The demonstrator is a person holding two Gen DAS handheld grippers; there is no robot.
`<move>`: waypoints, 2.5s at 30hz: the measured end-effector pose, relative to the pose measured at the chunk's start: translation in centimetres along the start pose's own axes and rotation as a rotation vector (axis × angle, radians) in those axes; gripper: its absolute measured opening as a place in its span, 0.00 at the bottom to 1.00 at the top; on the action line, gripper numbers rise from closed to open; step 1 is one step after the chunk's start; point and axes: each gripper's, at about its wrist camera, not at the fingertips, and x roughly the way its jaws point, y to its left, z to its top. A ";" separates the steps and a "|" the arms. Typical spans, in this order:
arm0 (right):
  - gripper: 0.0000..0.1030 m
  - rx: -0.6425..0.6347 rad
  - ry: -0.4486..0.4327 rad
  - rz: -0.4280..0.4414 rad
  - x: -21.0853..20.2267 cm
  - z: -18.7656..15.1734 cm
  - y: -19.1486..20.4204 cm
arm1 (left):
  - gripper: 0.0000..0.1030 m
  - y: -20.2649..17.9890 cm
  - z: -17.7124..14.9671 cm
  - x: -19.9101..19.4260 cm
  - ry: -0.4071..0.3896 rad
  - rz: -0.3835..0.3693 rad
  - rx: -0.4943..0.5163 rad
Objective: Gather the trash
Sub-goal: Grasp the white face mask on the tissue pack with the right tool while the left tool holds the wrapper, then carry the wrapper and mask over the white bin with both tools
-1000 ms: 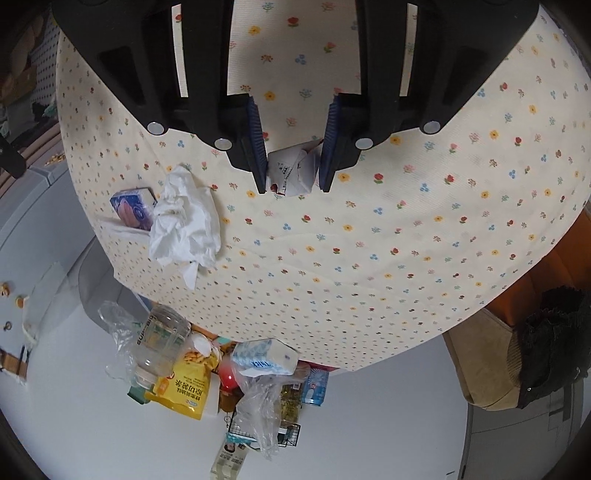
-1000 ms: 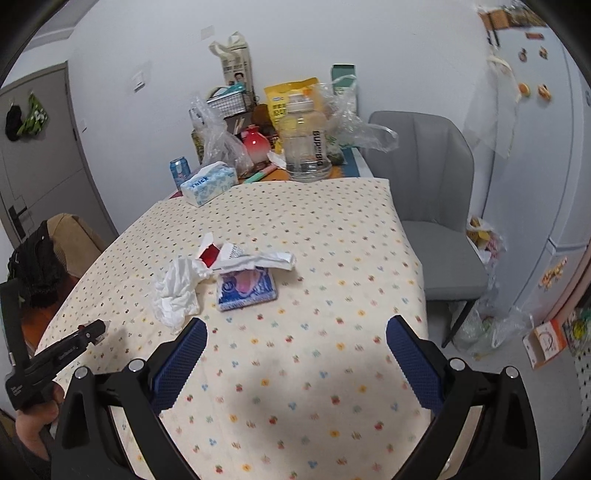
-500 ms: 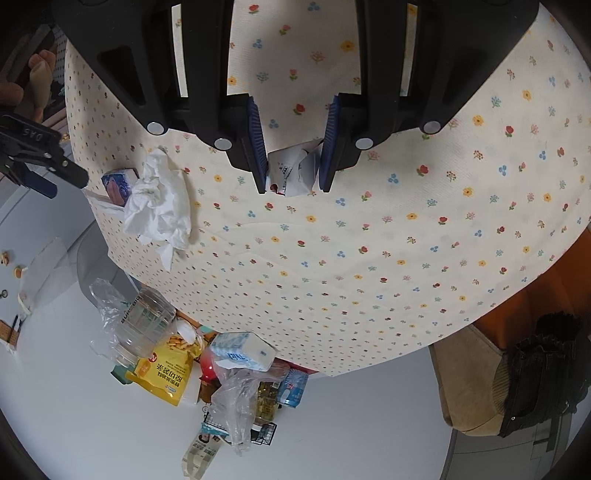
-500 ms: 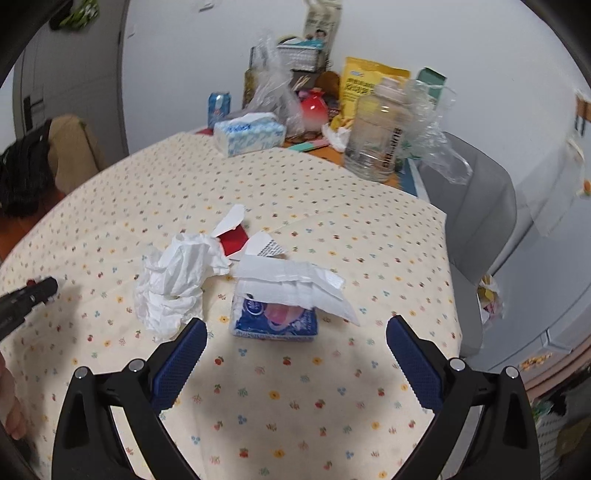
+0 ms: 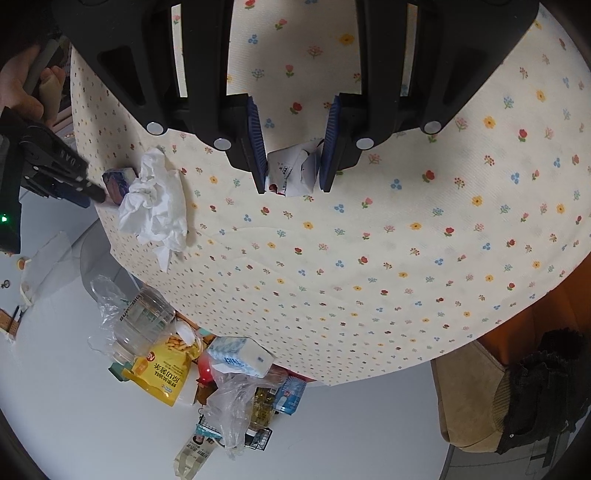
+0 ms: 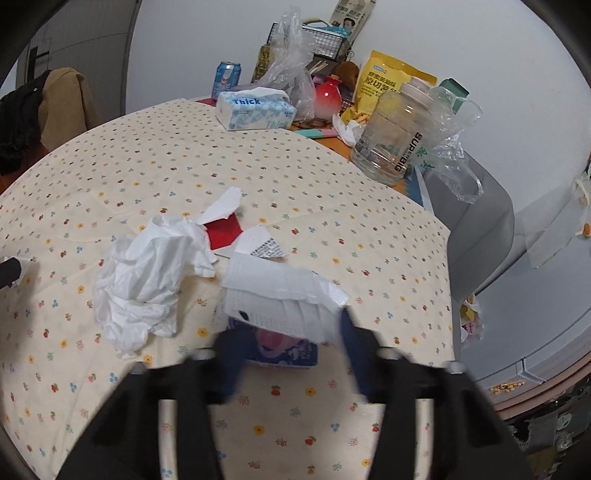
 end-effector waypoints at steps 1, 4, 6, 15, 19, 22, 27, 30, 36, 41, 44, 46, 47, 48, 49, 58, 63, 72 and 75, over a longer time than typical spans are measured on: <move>0.04 0.016 -0.015 0.011 -0.6 -0.1 -0.3 | 0.28 -0.2 0.0 -0.2 -0.005 -0.001 0.002; 0.02 0.024 -0.066 0.010 -2.5 -0.7 -0.8 | 0.28 -0.8 0.0 -0.9 -0.015 -0.009 0.014; 0.02 0.030 -0.087 0.010 -3.8 -1.0 -1.3 | 0.28 -1.5 0.0 -1.5 -0.022 -0.017 0.025; 0.02 0.103 -0.150 0.012 -9.5 -4.4 -4.7 | 0.28 -5.6 -0.7 -3.6 -0.045 -0.059 0.097; 0.02 0.169 -0.171 -0.015 -12.0 -6.6 -7.4 | 0.28 -7.9 -1.4 -4.1 -0.044 -0.084 0.144; 0.02 0.232 -0.170 -0.022 -13.3 -8.5 -9.8 | 0.28 -9.6 -2.0 -4.1 -0.036 -0.107 0.172; 0.02 0.324 -0.161 -0.055 -15.1 -12.4 -13.4 | 0.28 -12.9 -3.0 -4.2 -0.023 -0.146 0.223; 0.02 0.388 -0.151 -0.078 -15.9 -14.9 -15.7 | 0.28 -14.8 -3.9 -4.0 -0.011 -0.169 0.255; 0.02 0.507 -0.109 -0.113 -16.4 -20.2 -19.9 | 0.28 -18.7 -5.4 -3.6 0.013 -0.210 0.311; 0.02 0.590 -0.062 -0.129 -15.4 -24.5 -22.3 | 0.28 -21.7 -6.6 -3.1 0.032 -0.231 0.358; 0.02 0.637 -0.032 -0.133 -14.6 -27.0 -23.3 | 0.28 -23.6 -7.6 -2.7 0.046 -0.243 0.390; 0.02 0.665 -0.013 -0.133 -13.9 -28.5 -23.8 | 0.28 -24.8 -8.4 -2.5 0.057 -0.251 0.412; 0.02 0.675 -0.005 -0.132 -13.6 -29.1 -24.1 | 0.28 -25.5 -8.8 -2.4 0.063 -0.255 0.424; 0.02 0.692 0.007 -0.132 -13.2 -30.0 -24.3 | 0.28 -26.2 -9.3 -2.3 0.070 -0.260 0.439; 0.02 0.707 0.016 -0.132 -12.9 -30.8 -24.6 | 0.28 -26.9 -9.8 -2.1 0.077 -0.265 0.453; 0.02 0.812 0.100 -0.124 -9.8 -37.2 -26.4 | 0.28 -32.3 -13.8 -0.5 0.138 -0.292 0.561; 0.02 0.841 0.143 -0.103 -7.9 -40.4 -26.6 | 0.28 -35.0 -16.1 0.5 0.175 -0.298 0.612; 0.02 0.903 0.181 -0.062 -4.4 -43.7 -27.5 | 0.28 -38.0 -18.5 1.4 0.210 -0.304 0.663; 0.06 0.938 0.174 -0.051 -3.5 -44.6 -27.9 | 0.28 -39.1 -19.2 1.7 0.226 -0.310 0.683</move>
